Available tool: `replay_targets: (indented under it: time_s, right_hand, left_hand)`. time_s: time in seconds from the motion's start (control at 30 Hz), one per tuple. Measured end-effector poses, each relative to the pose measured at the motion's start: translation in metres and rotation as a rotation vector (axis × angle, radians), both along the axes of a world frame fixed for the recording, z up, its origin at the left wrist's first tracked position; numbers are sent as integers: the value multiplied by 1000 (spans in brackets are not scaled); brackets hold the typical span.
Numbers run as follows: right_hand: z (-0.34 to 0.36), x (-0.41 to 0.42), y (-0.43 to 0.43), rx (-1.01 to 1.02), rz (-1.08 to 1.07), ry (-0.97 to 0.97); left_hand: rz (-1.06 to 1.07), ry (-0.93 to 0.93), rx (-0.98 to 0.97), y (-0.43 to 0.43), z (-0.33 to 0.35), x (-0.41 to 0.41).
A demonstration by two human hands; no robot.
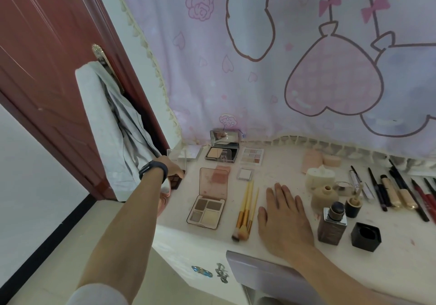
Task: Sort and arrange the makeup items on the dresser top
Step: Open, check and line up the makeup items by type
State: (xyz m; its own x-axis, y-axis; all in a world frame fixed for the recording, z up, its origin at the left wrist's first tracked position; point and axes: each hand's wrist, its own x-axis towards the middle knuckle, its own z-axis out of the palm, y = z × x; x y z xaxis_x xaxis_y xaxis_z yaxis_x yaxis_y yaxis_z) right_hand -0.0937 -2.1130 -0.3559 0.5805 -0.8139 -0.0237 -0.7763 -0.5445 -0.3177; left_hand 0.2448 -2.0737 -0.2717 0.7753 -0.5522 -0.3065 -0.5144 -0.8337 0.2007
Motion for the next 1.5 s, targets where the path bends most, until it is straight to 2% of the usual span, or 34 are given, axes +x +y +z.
replay_targets:
  time_s: [0.3,0.57,0.7,0.87,1.1,1.3,1.5]
  right_hand:
    - [0,0,0,8,-13,-4]
    - [10,8,-11,69,-69,-79]
    - [21,28,-38,95,-133,-162]
    - [10,45,-64,93,-224,-106]
    - [-12,50,-66,-19,-218,-52]
    - [-11,49,-66,-4,-207,-55]
    - [-11,48,-66,-3,-207,-88]
  left_hand:
    - [19,40,-78,1,10,18]
    - [-87,-132,-243,-28,51,35]
    - [-199,-185,-162,-50,50,29]
    - [-319,-311,73,-72,41,30]
    - [-283,-275,169,-95,25,46]
    - [-206,-94,205,-108,16,42]
    - [-247,-135,283,-112,10,29]
